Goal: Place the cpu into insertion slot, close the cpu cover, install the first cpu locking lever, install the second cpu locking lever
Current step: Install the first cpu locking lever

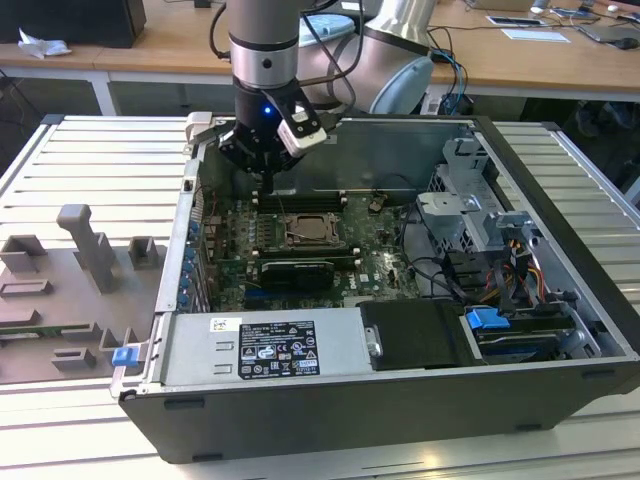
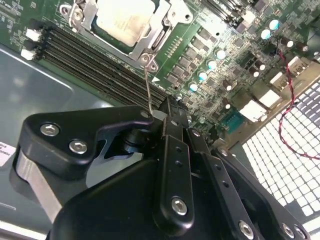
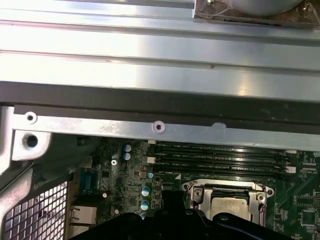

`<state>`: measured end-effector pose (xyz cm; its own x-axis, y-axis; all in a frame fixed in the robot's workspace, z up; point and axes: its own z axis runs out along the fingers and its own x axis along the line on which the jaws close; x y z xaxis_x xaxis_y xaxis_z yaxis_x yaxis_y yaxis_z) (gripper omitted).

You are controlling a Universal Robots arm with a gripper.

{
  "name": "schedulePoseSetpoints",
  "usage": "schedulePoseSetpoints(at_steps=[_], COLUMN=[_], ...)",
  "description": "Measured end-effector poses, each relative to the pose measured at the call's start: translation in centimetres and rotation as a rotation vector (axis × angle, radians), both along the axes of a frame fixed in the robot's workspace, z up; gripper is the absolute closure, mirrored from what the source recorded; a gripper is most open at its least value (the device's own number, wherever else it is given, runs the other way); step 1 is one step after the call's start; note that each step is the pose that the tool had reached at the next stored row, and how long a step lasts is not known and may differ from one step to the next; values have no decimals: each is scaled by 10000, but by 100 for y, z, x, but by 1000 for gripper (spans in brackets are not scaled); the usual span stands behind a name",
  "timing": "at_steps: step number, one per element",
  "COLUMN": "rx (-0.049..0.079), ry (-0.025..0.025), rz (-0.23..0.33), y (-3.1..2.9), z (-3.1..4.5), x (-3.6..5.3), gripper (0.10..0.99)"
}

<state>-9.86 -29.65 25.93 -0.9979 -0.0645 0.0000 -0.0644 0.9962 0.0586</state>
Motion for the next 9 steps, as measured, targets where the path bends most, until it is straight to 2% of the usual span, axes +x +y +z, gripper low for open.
schedulePoseSetpoints(at_steps=[7,9], rx=[0,1], ry=[0,1], rz=[1,2], y=[0,0], z=[-5,-11], x=[82,151], gripper=[980,980])
